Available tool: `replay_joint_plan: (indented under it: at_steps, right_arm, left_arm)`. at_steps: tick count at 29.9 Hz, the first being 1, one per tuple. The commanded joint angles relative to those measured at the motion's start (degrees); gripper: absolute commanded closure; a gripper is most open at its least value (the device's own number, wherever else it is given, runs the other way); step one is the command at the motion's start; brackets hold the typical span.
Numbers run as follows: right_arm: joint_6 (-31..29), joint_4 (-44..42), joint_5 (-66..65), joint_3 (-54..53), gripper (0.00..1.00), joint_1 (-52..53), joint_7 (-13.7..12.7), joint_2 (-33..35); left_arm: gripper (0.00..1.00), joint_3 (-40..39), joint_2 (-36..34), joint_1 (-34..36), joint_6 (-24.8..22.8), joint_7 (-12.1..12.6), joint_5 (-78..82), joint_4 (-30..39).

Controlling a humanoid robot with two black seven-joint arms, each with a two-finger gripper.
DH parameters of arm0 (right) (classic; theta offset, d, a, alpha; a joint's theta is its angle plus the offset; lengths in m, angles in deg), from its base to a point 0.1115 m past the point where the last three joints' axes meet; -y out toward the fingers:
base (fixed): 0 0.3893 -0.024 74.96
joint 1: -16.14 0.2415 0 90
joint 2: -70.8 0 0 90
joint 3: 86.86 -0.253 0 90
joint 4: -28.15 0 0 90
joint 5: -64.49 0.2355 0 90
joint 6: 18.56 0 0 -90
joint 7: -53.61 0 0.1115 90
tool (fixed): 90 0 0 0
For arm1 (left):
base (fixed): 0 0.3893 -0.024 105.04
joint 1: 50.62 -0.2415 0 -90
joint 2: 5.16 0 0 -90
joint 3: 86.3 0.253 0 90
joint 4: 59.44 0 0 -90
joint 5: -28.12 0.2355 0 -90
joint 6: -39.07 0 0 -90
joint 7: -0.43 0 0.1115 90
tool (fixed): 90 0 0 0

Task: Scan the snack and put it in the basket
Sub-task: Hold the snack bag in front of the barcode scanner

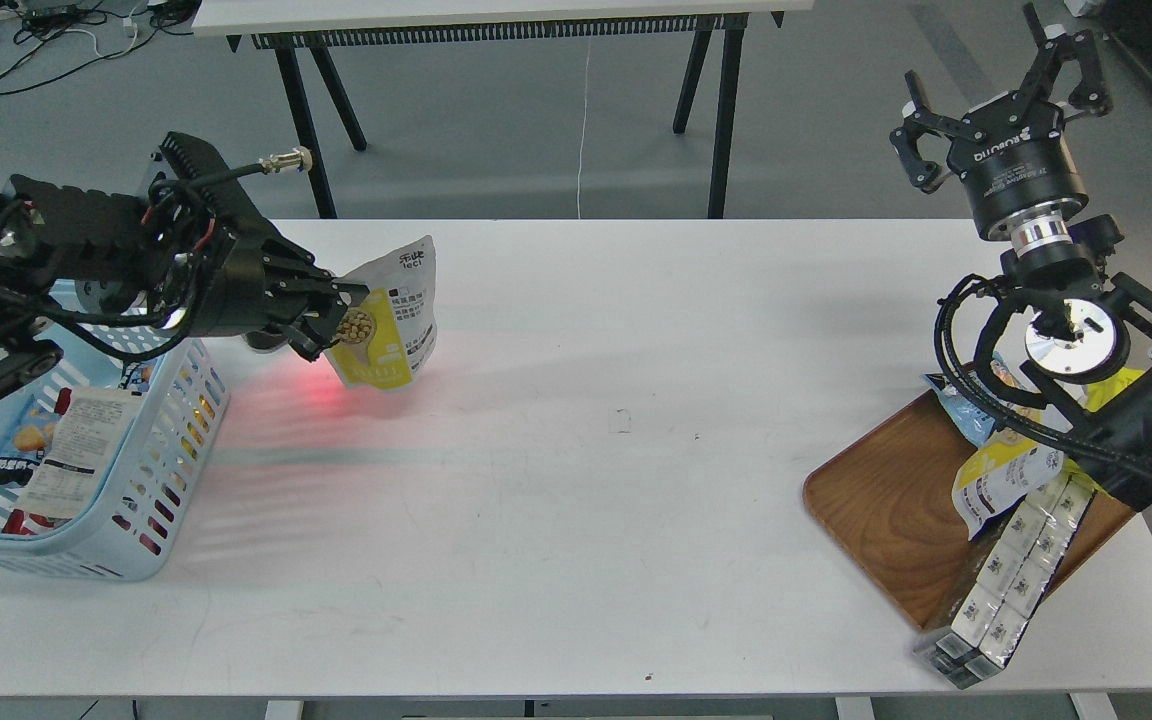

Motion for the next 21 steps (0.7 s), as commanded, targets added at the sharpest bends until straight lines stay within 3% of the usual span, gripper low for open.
replay_joint_plan:
  at_steps: [1, 21]
  right_arm:
    - [0.00, 0.00, 0.02, -0.01, 0.00, 0.00, 0.00, -0.09]
    - [0.00, 0.27, -0.16, 0.00, 0.00, 0.00, 0.00, -0.09]
  left_arm:
    - [1.00, -0.21, 0.19, -0.17, 0.00, 0.10, 0.00, -0.17]
    - [1.00, -0.21, 1.43, -0.35, 0.00, 0.62, 0.00, -1.58]
